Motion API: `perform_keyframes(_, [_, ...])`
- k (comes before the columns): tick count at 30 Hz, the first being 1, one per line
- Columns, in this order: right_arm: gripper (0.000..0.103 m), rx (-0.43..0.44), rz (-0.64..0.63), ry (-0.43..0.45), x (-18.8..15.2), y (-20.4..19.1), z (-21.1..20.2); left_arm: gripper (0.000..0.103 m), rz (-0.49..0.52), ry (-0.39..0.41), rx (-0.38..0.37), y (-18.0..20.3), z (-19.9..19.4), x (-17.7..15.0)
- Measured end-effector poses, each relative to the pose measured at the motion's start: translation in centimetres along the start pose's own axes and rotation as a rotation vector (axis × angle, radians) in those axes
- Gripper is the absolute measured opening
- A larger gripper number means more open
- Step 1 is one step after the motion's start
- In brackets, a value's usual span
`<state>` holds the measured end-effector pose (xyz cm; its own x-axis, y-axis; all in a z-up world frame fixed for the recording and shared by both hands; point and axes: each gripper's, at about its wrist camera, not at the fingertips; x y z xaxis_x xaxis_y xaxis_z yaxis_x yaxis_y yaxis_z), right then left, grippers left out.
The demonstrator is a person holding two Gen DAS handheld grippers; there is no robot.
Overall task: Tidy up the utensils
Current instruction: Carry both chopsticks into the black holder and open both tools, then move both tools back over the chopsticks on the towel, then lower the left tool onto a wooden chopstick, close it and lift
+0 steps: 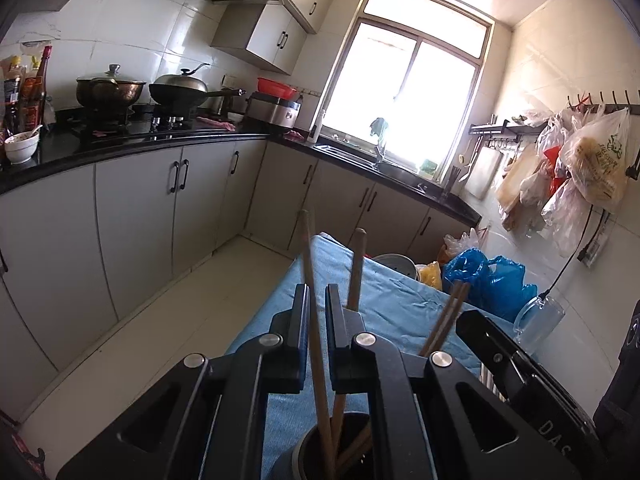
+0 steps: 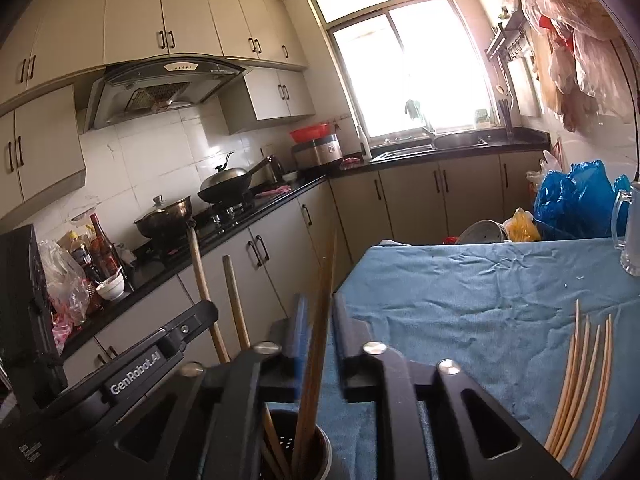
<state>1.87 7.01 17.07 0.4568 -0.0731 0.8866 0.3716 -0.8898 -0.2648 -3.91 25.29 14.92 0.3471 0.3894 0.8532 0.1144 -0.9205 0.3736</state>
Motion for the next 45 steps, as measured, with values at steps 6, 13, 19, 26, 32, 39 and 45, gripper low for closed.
perform_keyframes(6, [0.048, -0.002, -0.001, 0.028, 0.6, 0.2, -2.1, 0.031, 0.012, 0.053, 0.040, 0.7, -3.4, 0.0])
perform_keyframes(13, [0.063, -0.063, 0.032, 0.043, 0.3, 3.7, -5.8, 0.043, 0.031, 0.078, -0.020, 4.0, -7.6, -0.8])
perform_keyframes(19, [0.067, -0.190, 0.115, -0.001, -1.4, 10.9, -9.0, 0.055, 0.105, 0.003, -0.130, 8.9, -8.2, -3.6])
perform_keyframes(26, [0.068, -0.375, 0.268, -0.147, -4.7, 22.1, -11.9, 0.061, 0.185, -0.187, -0.211, 13.9, -4.8, -8.3])
perform_keyframes(32, [0.068, -0.389, 0.320, -0.276, -7.5, 26.4, -11.5, 0.061, 0.280, -0.380, -0.205, 16.2, 0.4, -13.2])
perform_keyframes(39, [0.039, -0.301, 0.233, -0.424, -10.1, 25.7, -8.4, 0.048, 0.354, -0.535, -0.204, 17.3, 5.5, -17.9])
perform_keyframes(45, [0.033, -0.322, 0.146, -0.462, -10.7, 24.6, -6.1, 0.018, 0.371, -0.621, -0.214, 18.0, 8.9, -19.8])
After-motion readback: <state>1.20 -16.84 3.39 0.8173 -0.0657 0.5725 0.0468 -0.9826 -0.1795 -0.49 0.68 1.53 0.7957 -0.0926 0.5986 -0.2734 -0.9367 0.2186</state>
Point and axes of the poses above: each gripper's, at about its wrist camera, not at the fingertips, and z roughly the way its jaws point, y to its right, x to its top, and after that the axes turned 6 degrees about -x, right-handed
